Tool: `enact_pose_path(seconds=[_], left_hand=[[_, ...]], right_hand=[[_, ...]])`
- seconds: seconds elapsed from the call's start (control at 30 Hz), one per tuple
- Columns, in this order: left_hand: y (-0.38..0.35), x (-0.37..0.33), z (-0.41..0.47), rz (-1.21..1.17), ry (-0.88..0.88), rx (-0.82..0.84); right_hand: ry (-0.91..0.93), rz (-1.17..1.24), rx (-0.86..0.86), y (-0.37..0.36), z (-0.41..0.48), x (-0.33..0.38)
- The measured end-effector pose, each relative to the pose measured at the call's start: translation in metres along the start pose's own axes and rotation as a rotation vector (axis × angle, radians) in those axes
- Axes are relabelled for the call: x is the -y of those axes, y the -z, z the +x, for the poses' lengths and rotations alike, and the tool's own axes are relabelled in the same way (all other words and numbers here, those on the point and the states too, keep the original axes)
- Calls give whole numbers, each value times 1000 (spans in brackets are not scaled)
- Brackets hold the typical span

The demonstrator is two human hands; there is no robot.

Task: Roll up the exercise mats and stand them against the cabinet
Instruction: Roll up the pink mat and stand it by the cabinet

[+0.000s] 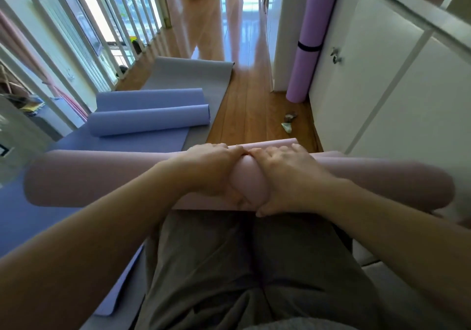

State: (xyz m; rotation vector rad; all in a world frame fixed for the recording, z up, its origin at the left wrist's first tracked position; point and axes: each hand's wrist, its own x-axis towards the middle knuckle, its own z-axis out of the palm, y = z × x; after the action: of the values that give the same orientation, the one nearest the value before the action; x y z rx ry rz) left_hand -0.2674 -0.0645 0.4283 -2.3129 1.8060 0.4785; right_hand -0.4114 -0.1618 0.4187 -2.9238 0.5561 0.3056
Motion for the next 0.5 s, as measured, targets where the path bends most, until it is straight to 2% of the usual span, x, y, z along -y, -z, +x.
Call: enact_pose_path(seconds=[0.07, 0.13, 0.23, 0.3, 0.4, 0.5], left_hand=[[4, 2, 9, -11, 11, 63], [2, 0, 8, 46, 8, 24], [-13, -8, -6, 212, -3, -170], [-17, -8, -6, 206, -15, -223], [-5, 0, 11, 97, -11, -145], [6, 10, 25, 33, -2, -36]], right_hand=[[-2, -70, -166, -14, -10, 8], [1, -35, -183, -16, -7, 3], [11, 56, -47, -1, 9, -13], [27, 92, 64, 10, 20, -20], [8, 105, 80, 11, 23, -21], [-34, -85, -141, -12, 8, -10]])
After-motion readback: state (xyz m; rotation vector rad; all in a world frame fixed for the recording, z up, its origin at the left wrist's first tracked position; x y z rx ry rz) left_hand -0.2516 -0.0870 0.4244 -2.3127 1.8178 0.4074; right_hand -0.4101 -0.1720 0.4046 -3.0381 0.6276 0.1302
